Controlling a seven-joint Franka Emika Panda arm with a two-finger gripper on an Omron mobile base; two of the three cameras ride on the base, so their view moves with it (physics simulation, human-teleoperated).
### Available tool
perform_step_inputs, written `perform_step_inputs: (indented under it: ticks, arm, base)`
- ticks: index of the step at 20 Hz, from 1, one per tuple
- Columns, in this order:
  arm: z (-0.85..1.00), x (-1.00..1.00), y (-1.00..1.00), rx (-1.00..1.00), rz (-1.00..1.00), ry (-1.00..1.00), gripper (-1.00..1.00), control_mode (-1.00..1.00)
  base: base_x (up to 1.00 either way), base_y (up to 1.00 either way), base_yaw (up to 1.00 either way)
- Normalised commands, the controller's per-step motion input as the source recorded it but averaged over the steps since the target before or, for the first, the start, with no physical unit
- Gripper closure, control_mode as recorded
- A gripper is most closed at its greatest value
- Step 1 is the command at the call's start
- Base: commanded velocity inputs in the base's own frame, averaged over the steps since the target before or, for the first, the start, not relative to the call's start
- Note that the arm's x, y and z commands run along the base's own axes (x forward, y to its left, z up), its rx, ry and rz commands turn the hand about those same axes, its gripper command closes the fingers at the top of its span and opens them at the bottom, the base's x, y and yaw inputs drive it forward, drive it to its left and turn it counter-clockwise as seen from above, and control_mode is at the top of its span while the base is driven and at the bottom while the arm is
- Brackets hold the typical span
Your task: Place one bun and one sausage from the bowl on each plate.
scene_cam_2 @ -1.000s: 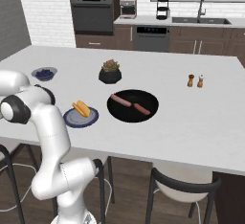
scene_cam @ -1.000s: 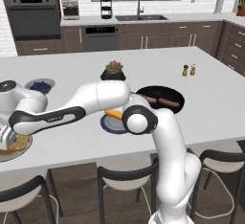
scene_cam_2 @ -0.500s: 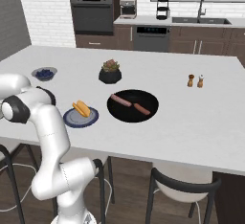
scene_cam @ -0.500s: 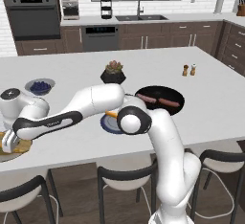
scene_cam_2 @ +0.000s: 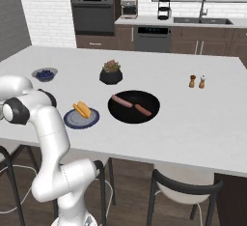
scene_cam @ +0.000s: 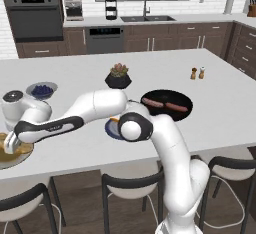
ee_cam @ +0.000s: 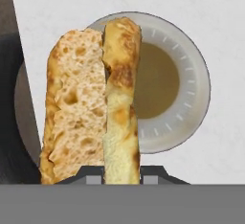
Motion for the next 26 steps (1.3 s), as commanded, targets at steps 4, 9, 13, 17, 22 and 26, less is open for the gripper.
perform_step_inputs:
  ticks: [4,9,13,17,22,26]
  arm:
    - [-0.04,0.35,0.04,0.0,0.0,0.0,1.0,-1.0]
    - [-0.14,0.27,0.05,0.0,0.0,0.0,1.0,-1.0]
    - [-0.26,0.16,0.08,0.0,0.0,0.0,1.0,-1.0]
    - [-0.14,0.18,0.2,0.0,0.0,0.0,1.0,-1.0]
    - [-0.03,0.21,0.23,0.0,0.0,-0.03,1.0,-1.0]
    - [0.0,0.0,0.01,0.0,0.0,0.0,-1.0,-1.0]
  base:
    - [0.0,0.0,0.0]
    - [0.0,0.0,0.0]
    - [0.0,0.0,0.0]
    - [0.0,0.0,0.0]
    - [0.0,0.0,0.0]
    - [0.0,0.0,0.0]
